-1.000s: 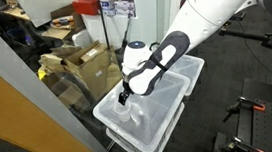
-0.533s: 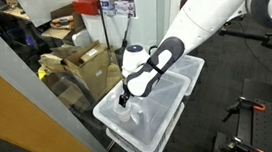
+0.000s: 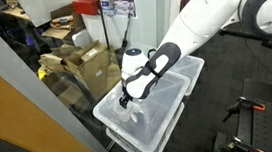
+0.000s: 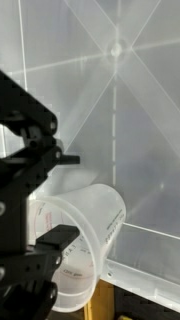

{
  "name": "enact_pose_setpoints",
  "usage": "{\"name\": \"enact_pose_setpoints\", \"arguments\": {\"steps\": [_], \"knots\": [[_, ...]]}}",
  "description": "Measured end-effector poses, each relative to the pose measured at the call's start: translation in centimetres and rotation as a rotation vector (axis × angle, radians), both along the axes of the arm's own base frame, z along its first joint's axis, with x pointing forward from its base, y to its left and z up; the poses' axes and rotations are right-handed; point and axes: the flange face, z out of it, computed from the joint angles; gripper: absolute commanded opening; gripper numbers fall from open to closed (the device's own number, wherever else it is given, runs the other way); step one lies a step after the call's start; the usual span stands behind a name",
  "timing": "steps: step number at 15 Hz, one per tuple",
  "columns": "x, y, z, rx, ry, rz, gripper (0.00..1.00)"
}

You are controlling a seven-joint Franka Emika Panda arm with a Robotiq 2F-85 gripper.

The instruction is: Move the clear cup to the right

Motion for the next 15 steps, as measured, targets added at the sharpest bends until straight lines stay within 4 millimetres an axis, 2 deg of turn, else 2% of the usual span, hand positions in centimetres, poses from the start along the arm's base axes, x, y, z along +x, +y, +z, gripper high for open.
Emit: {"name": "enact_pose_setpoints", "arguments": {"steps": [4, 5, 15], "knots": [[0.3, 0.1, 0.0, 0.001, -0.006, -0.001, 0.05], [0.5, 0.1, 0.0, 0.002, -0.009, -0.001, 0.01], [1.2, 0.3, 0.9, 0.002, -0.026, -0.001, 0.01]]}}
